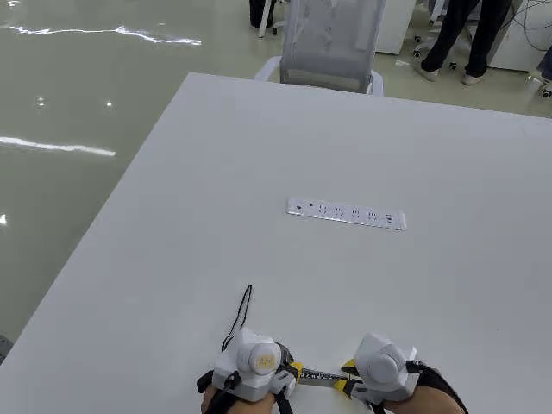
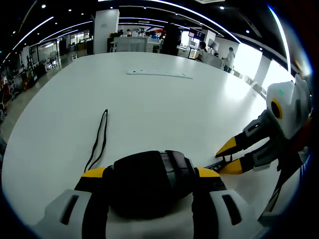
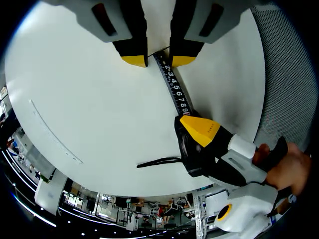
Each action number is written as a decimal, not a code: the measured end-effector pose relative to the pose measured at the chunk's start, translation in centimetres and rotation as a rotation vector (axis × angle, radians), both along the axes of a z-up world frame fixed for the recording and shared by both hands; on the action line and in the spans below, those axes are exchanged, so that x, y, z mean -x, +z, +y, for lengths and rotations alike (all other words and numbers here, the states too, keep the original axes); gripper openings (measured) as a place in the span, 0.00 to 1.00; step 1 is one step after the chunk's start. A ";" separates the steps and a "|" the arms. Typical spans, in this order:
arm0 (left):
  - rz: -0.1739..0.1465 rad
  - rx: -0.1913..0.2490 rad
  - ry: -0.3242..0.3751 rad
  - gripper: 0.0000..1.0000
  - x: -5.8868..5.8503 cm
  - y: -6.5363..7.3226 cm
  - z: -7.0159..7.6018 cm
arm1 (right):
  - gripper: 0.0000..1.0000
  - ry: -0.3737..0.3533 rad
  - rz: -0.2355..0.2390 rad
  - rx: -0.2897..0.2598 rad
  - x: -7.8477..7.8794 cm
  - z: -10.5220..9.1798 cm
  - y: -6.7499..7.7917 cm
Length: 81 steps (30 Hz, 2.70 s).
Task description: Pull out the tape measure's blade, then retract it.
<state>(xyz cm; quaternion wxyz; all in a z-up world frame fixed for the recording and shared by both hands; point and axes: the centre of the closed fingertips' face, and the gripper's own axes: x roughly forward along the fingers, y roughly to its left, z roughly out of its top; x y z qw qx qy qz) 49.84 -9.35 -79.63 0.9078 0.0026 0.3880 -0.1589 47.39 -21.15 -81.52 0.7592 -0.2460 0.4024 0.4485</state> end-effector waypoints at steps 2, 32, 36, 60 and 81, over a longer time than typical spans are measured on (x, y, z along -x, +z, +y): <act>0.001 0.000 -0.001 0.66 0.0 0.0 0.0 | 0.16 0.002 0.001 -0.001 0.0 0.1 0.0; -0.002 0.001 -0.001 0.66 0.0 0.1 0.0 | 0.17 0.027 -0.012 -0.016 -0.1 2.2 0.1; -0.002 0.001 -0.002 0.66 0.1 0.1 0.0 | 0.17 0.027 -0.012 -0.019 -0.2 2.3 -0.2; -0.003 0.000 -0.003 0.66 0.1 0.1 0.0 | 0.17 0.037 -0.011 -0.027 -0.4 4.0 -0.1; -0.003 0.004 -0.009 0.66 0.1 0.1 -0.1 | 0.18 0.032 0.052 -0.075 -0.2 4.0 0.1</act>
